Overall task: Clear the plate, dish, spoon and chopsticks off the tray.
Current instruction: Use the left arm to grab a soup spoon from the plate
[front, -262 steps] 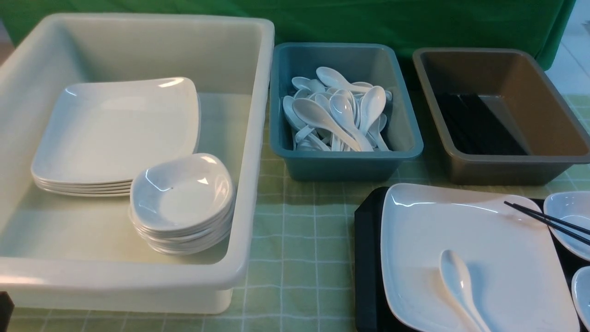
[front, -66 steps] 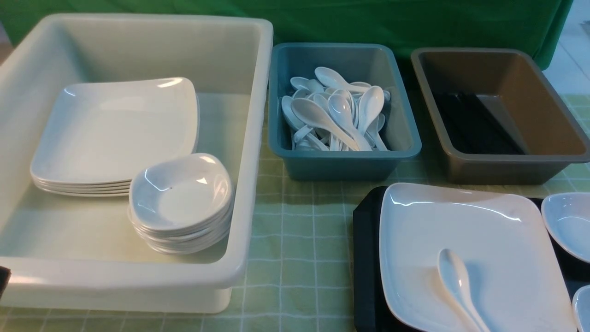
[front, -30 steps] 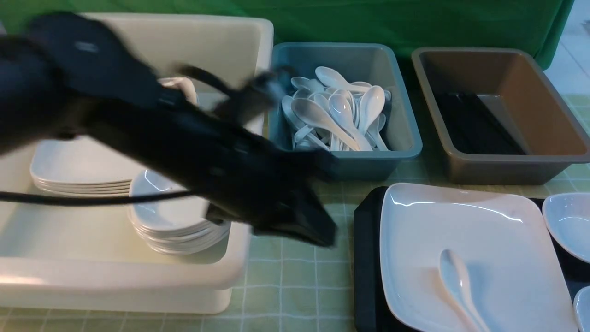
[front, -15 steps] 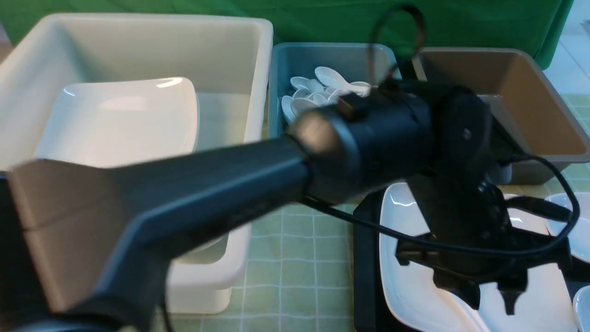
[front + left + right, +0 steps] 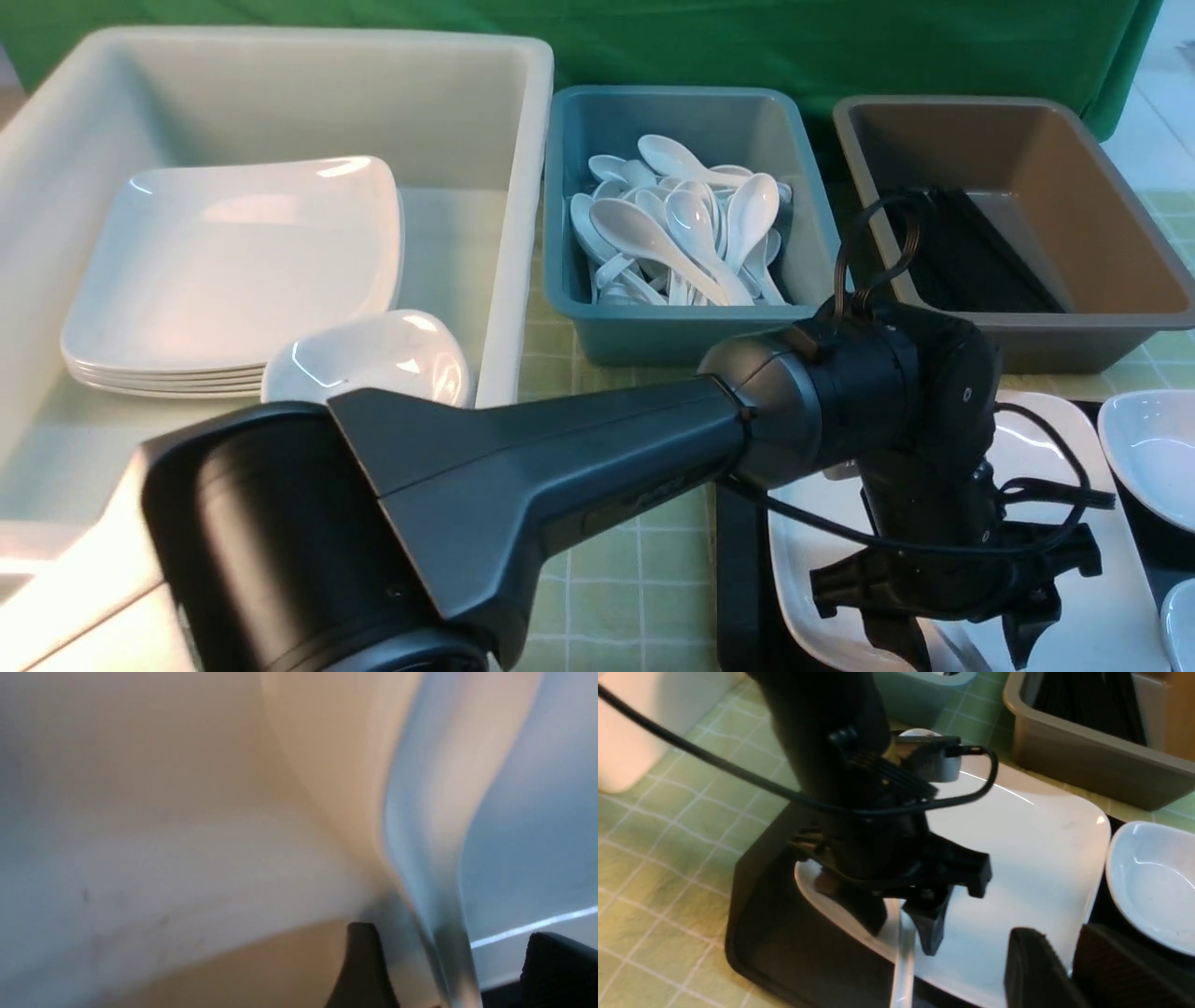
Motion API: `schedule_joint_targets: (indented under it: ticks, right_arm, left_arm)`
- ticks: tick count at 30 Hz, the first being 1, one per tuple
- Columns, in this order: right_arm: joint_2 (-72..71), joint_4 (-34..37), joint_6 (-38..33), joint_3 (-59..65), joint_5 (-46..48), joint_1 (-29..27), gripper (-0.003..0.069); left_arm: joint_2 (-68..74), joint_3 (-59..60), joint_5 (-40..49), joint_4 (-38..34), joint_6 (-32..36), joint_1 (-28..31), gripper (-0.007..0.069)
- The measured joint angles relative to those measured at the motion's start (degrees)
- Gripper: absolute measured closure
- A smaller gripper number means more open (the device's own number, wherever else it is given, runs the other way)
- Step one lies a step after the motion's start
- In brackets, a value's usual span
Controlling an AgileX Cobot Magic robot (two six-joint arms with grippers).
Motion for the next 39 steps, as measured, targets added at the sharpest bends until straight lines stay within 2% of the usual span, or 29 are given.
schedule_joint_targets:
  ticks: [15,22,27,31,35,37,39]
  right_arm:
    - [0.0,0.0,0.0,0.0,0.7,0.69,0.0498]
    - [0.0,0.0,0.0,0.0,0.74,0.69,0.0485]
    - [0.0,0.0,0.0,0.0,0.74,0.69,0.0482]
    - [0.0,0.0,0.0,0.0,0.69,0.69,0.0479]
    - [0.0,0.0,0.0,0.0,0.69,0.69,0.0471]
    - [0.0,0.0,0.0,0.0,0.58,0.69,0.0466]
    - [0.0,0.0,0.0,0.0,0.56,0.69,0.0463]
  left_arm:
    - [0.64,-0.73,3.67,6.09,-1.13,1.14,0.0405]
    - [0.64,-0.82,4.36,6.56,-1.3,2.38,0.0405]
    - [0.64,-0.82,4.11,6.46,-0.74,2.43,0.0369]
    - [0.72,-0.87,4.22,6.14,-0.61,2.43,0.0379]
    - [0.99,-1.14,5.24,6.66,0.13,2.43,0.0461]
    - [0.99,-1.14,5.87,6.81,3.17,2.43,0.055]
    - [0.88,-1.14,5.87,6.81,4.98,2.43,0.0572]
